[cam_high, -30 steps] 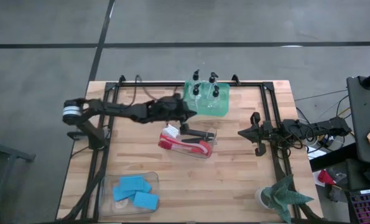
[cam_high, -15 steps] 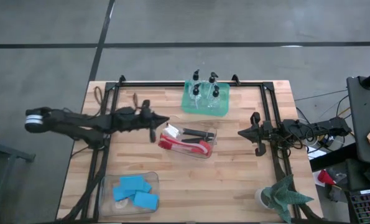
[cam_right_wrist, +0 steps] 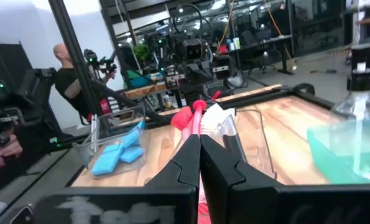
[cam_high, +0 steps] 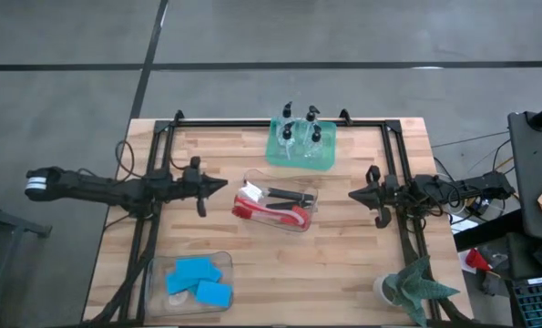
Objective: Pick & Place Kitchen Sink Supplies
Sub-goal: Return to Home Position
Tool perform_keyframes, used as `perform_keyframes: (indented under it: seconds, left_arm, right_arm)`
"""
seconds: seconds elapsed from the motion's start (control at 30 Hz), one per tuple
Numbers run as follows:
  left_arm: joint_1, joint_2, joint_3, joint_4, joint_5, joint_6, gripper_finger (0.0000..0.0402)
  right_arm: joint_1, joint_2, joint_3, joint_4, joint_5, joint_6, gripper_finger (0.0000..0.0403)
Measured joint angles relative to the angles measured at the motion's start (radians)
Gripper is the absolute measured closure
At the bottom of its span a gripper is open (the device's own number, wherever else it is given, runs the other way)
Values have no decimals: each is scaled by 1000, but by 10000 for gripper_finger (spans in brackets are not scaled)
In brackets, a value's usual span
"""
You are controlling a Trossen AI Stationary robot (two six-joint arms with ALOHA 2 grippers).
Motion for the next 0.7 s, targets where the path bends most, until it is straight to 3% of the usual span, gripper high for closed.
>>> perform_keyframes:
  seconds: [0.3,0.7]
  left_arm:
    - [0,-161,-109,14,0,-20,396]
    - [0,-276,-113,-32,60,-16,394]
  right_arm:
    - [0,0,0,-5,0,-22,394]
    - [-1,-2,-21,-132,-57,-111,394]
